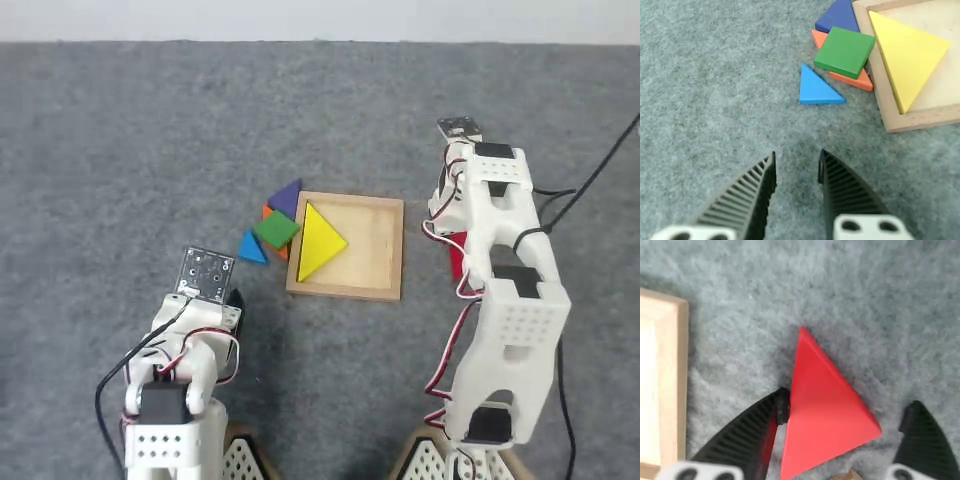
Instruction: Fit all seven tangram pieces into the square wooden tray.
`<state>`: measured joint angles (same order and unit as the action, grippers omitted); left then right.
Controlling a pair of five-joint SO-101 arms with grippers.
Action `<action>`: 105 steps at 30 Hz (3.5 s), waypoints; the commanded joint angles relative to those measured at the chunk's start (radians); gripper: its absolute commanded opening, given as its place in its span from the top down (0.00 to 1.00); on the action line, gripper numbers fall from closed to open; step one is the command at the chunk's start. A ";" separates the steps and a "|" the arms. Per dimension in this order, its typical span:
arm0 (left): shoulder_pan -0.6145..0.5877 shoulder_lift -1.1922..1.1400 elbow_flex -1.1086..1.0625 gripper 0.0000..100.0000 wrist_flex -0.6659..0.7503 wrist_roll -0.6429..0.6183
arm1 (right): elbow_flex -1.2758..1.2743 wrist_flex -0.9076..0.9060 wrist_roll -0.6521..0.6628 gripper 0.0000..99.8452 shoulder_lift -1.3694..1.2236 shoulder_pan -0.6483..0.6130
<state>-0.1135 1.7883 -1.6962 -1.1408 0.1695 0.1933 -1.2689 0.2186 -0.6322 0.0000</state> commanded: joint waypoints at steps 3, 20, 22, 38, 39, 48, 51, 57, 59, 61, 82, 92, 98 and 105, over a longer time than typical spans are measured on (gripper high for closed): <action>-0.006 0.017 0.012 0.86 -0.003 -0.009 | 0.038 -0.027 -0.015 0.73 -0.018 0.018; -0.006 0.017 0.012 0.86 -0.003 -0.009 | -0.014 -0.108 -0.133 0.75 0.263 0.039; -0.006 0.017 0.012 0.86 -0.003 -0.009 | -0.097 -0.104 -0.144 0.76 0.323 0.019; -0.006 0.017 0.012 0.86 -0.003 -0.009 | -0.278 0.087 -0.155 0.75 0.229 0.010; -0.006 0.017 0.012 0.86 -0.003 -0.009 | -0.267 0.087 -0.155 0.75 0.214 0.015; -0.006 0.017 0.012 0.86 -0.003 -0.009 | -0.190 0.045 -0.097 0.64 0.163 0.016; -0.006 0.017 0.012 0.86 -0.003 -0.009 | -0.193 0.045 -0.097 0.67 0.162 0.018; -0.006 0.017 0.012 0.86 -0.003 -0.009 | -0.199 0.053 -0.098 0.78 0.162 0.016; -0.006 0.017 0.012 0.86 -0.003 -0.009 | -0.199 0.053 -0.098 0.81 0.162 0.015; -0.006 0.017 0.012 0.86 -0.003 -0.009 | -0.198 0.053 -0.098 0.84 0.163 0.015; -0.006 0.017 0.012 0.86 -0.003 -0.009 | -0.198 0.015 -0.146 0.84 0.430 -0.071; -0.006 0.017 0.012 0.86 -0.003 -0.009 | -0.169 0.001 0.003 0.70 0.397 -0.073; -0.006 0.017 0.012 0.86 -0.003 -0.009 | -0.064 -0.130 0.285 0.66 0.331 -0.073; -0.006 0.017 0.012 0.86 -0.003 -0.009 | -0.043 -0.105 0.304 0.65 0.228 -0.016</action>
<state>-0.1135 1.7883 -1.6962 -1.1408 0.1695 0.0967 -1.3840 0.5040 -0.3928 -0.0368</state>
